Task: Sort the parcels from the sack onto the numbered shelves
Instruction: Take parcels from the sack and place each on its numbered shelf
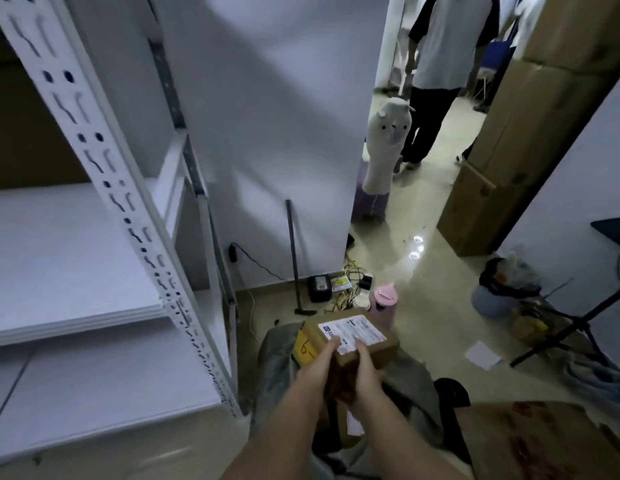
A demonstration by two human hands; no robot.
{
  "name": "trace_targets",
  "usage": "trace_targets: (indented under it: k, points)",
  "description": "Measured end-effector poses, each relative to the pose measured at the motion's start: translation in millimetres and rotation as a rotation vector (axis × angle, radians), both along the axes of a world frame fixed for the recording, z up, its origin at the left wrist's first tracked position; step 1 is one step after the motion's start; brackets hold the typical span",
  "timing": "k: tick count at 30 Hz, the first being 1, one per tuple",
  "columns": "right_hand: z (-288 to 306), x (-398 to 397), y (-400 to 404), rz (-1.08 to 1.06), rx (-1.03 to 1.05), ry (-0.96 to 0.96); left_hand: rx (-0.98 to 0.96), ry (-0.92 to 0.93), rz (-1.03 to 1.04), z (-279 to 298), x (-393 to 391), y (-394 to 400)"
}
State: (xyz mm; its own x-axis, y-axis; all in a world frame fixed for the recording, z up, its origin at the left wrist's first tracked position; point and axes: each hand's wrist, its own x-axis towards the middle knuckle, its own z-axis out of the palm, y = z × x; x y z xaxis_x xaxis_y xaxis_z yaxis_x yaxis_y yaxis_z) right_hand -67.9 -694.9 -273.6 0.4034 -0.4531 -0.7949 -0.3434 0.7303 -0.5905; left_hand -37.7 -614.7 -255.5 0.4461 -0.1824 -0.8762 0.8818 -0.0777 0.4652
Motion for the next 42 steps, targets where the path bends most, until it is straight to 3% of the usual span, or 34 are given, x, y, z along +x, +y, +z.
trace_targets:
  k: [1, 3, 7, 12, 22, 30, 42]
  points:
    - [-4, -1, -4, 0.026, -0.020, 0.015, -0.056, -0.006, -0.015, 49, -15, 8]
    - [8, -6, -13, 0.069, -0.046, 0.011, -0.113, -0.048, -0.015, 89, -26, 23]
    - [82, -40, -9, 0.290, -0.039, -0.032, -0.048, -0.078, -0.013, 104, -37, 48]
    - [110, -65, -13, 0.514, -0.110, -0.052, -0.039, -0.151, 0.025, 132, -65, 66]
    - [153, -103, 35, 0.665, -0.184, -0.154, -0.152, -0.251, 0.259, 189, -147, 103]
    - [183, -105, 133, 0.885, -0.270, -0.230, -0.168, -0.279, 0.451, 219, -182, 189]
    - [202, -105, 368, 1.076, -0.303, -0.261, -0.120, -0.313, 0.623, 222, -198, 415]
